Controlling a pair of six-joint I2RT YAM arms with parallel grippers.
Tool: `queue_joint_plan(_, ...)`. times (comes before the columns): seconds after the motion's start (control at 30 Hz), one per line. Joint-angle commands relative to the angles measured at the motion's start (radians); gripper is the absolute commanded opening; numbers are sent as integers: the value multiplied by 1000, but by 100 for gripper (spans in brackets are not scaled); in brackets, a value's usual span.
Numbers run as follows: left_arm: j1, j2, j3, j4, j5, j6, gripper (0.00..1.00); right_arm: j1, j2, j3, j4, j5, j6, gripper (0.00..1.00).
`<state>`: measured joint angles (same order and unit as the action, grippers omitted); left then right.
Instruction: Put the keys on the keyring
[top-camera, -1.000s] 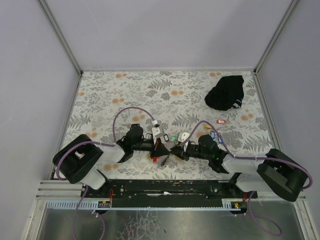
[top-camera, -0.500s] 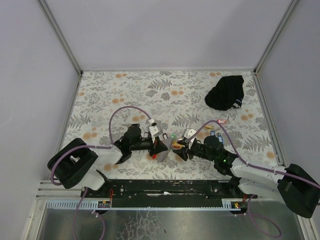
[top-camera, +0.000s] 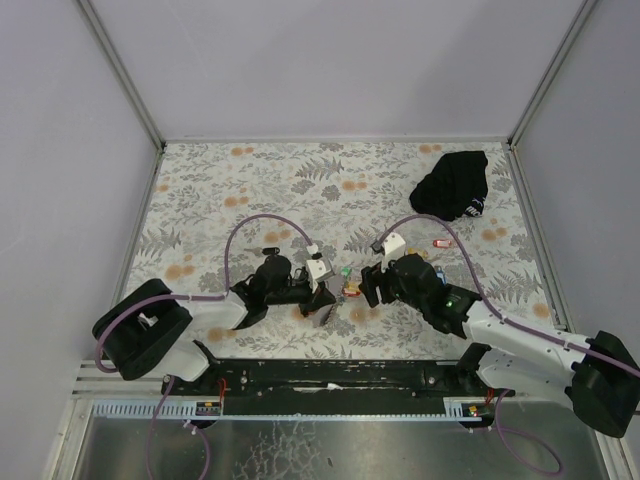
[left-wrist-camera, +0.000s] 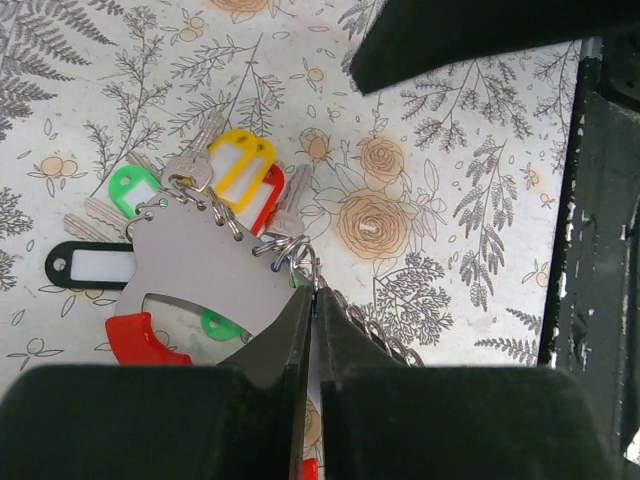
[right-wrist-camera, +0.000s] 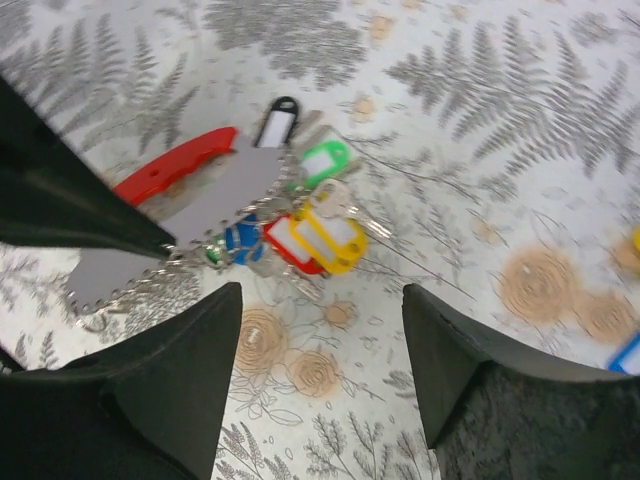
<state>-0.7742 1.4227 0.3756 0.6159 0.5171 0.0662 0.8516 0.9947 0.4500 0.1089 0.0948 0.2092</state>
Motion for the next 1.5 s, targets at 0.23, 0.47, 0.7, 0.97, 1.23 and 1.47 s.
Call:
queue_joint_plan(0.23, -9, -19, 32, 14, -100, 9, 0, -53, -35, 138, -519, 404, 363, 72)
queue_joint_plan(0.47, -8, -22, 43, -8, -113, 4, 0, -257, -98, 92, -560, 318, 390, 73)
queue_joint_plan(0.7, -9, -38, 44, -20, -126, 3, 0, -410, -69, 51, -492, 194, 391, 73)
queue_joint_plan(0.97, -8, -36, 53, -34, -128, 2, 0, -431, 31, 6, -432, 197, 450, 71)
queue_joint_plan(1.23, -9, -34, 61, -45, -121, 1, 0, -430, 86, -31, -374, 153, 427, 62)
queue_joint_plan(1.47, -9, -39, 62, -51, -122, 0, 0, -429, 161, -19, -294, -45, 402, 53)
